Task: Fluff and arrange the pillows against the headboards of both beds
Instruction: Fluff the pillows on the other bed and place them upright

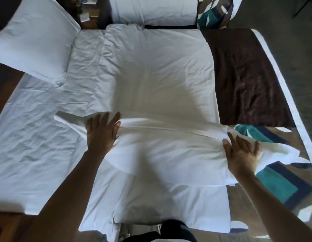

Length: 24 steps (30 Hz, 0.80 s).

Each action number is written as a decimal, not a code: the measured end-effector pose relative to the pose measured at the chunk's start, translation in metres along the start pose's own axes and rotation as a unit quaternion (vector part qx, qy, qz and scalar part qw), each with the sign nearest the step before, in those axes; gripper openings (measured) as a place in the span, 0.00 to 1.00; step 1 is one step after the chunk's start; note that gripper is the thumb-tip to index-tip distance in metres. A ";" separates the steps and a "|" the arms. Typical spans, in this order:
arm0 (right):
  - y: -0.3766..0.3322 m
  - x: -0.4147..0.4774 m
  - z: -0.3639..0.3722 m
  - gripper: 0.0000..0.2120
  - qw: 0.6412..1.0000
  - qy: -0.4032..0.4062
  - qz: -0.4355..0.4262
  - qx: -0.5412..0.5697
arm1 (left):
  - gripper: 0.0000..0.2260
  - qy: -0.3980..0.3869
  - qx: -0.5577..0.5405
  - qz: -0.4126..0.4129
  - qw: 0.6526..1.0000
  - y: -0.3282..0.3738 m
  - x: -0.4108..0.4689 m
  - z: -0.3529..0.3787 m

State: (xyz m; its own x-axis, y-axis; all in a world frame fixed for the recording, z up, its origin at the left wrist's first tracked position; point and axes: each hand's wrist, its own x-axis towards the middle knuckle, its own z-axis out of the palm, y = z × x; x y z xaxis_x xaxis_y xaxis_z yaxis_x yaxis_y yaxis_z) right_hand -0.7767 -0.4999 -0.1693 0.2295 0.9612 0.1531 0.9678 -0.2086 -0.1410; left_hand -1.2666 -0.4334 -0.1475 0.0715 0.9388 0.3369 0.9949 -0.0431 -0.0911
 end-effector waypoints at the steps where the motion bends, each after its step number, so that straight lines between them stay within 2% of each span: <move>1: -0.001 -0.006 -0.001 0.28 1.000 0.005 -0.001 0.002 | 0.21 0.003 -0.003 -0.004 1.000 -0.001 -0.005 -0.003; 5: -0.001 -0.034 -0.014 0.29 1.000 0.022 -0.007 0.012 | 0.19 0.016 -0.002 0.011 1.000 -0.007 -0.029 -0.021; 9: -0.005 -0.071 -0.032 0.26 0.999 0.035 -0.020 0.018 | 0.18 0.061 -0.003 0.022 0.998 -0.018 -0.069 -0.044; 16: -0.029 -0.091 -0.089 0.21 0.987 0.111 -0.116 -0.005 | 0.15 0.170 0.046 0.097 0.980 -0.064 -0.111 -0.095; 24: -0.089 -0.121 -0.158 0.22 0.956 0.207 -0.206 -0.024 | 0.14 0.234 0.045 0.051 0.970 -0.129 -0.180 -0.140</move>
State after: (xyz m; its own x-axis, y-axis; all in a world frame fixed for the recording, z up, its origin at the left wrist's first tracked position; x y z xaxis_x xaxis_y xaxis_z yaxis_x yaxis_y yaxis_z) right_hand -0.8741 -0.6262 -0.0211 -0.1609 0.8122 0.5608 0.9862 0.1554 0.0579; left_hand -1.3976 -0.6450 -0.0657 0.2147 0.6724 0.7083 0.9721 -0.0773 -0.2213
